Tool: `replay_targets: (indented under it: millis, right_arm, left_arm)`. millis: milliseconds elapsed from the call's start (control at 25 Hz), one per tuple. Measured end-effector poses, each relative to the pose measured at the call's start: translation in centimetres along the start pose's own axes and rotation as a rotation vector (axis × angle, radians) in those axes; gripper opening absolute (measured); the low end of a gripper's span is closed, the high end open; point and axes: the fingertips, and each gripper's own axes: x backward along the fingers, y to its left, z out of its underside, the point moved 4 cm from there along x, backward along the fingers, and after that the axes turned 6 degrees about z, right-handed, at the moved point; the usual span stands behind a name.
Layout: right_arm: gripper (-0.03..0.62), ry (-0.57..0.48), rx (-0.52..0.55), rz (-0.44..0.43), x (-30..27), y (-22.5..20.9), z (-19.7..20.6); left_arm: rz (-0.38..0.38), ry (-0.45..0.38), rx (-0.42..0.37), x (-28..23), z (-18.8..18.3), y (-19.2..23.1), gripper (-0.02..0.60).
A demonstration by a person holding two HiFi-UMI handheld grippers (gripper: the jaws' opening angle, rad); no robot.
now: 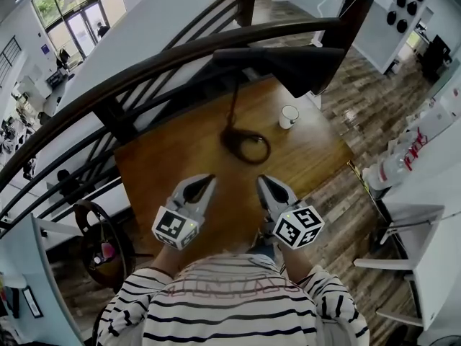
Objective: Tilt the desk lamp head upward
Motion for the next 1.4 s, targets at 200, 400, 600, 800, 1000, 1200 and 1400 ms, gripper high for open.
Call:
replay_targets:
  millis: [200,400,600,800,1000,1200,1400]
  right_arm:
    - [0.0,0.036,-0.006,0.004,0.2,0.4,1.7]
    - [0.0,0.081,0.006,0.004,0.2,1.0,3.2]
    - [0.0,0.132,0.032,0.001,0.1,1.7,4.8]
    - [0.0,0.16,0.034,-0.006,0.1,2.5,5.9]
    - [0.0,0.15,0.038,-0.009,0.0,3.4,6.1]
    - [0.0,0.137,0.031,-0.011,0.3,3.8,6.4]
    - [0.0,0.122,0.03,-0.01,0.4,3.8,6.0]
  left_arm:
    - [-0.013,0.003,0.022,1.6,0.6,-0.6,0.003]
    - [-0.035,0.023,0.042,2.8,1.5,-1.1,0.003]
    - [-0.055,0.043,0.057,4.5,2.5,-1.5,0.002]
    - [-0.089,0.051,0.085,6.0,3.3,-1.6,0.002]
    - [-0.112,0.039,0.091,7.1,3.5,-1.7,0.002]
    - [-0.125,0.025,0.1,7.8,3.8,-1.9,0.002]
    - [-0.124,0.024,0.093,7.6,3.7,-2.0,0.002]
